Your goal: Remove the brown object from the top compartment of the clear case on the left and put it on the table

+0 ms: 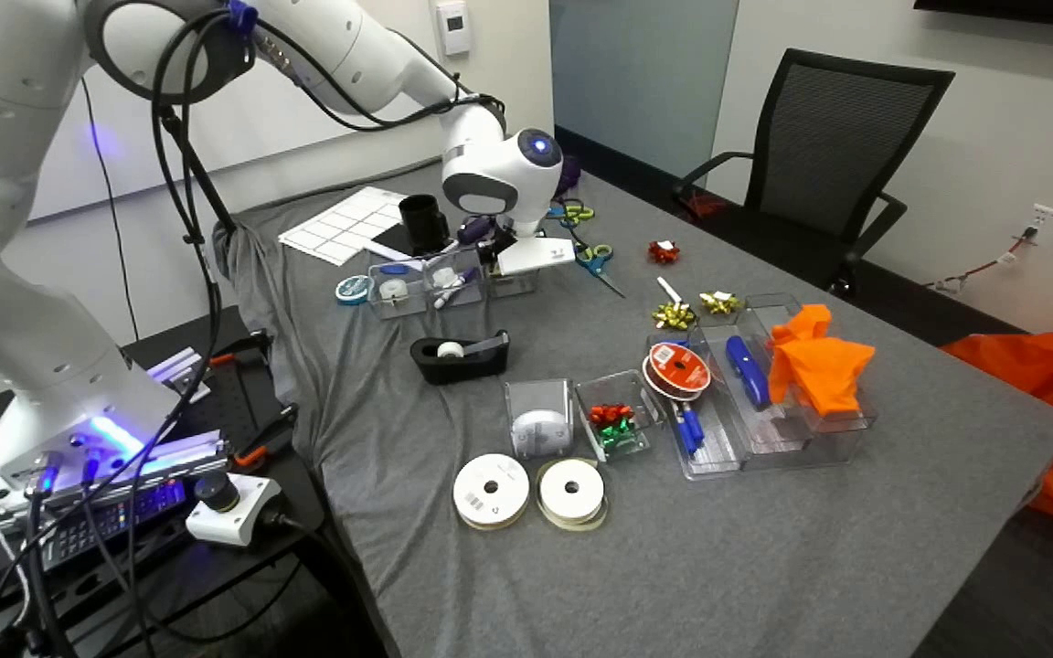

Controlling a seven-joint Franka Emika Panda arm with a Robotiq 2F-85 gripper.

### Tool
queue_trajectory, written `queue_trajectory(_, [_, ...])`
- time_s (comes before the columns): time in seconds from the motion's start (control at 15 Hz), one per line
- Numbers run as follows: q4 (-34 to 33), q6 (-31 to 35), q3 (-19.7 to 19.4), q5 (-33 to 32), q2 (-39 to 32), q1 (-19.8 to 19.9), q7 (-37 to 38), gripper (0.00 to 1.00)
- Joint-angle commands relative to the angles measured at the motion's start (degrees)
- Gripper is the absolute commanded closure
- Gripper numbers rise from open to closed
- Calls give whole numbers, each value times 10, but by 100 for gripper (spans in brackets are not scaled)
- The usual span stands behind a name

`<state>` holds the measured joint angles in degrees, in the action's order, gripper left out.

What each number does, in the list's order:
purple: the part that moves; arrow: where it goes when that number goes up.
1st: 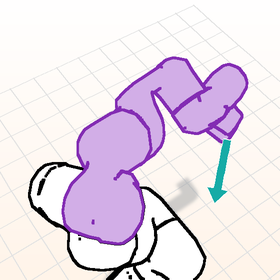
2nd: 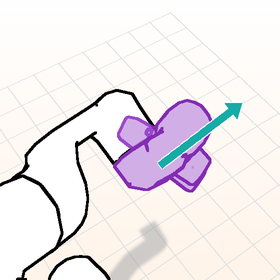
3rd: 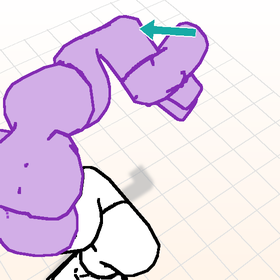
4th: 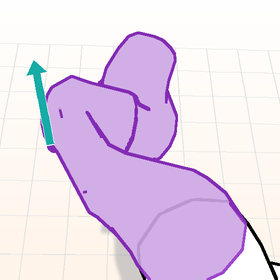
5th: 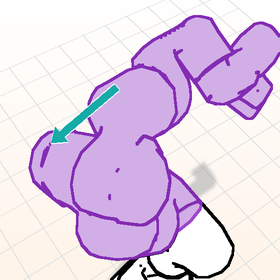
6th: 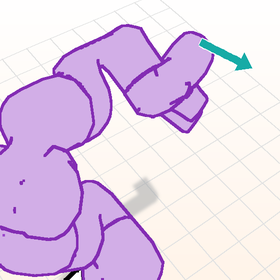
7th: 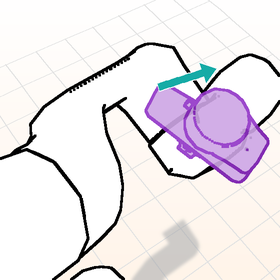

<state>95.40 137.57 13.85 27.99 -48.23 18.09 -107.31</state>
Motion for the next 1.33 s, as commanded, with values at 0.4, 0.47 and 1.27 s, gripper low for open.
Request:
queue_trajectory(0.4, [46, 3, 37, 29, 9, 38, -72, 45])
queue_trajectory(0.47, [46, 3, 37, 31, 8, 39, -77, 52])
queue_trajectory(1.27, [48, -24, 32, 41, 22, 45, -78, 100])
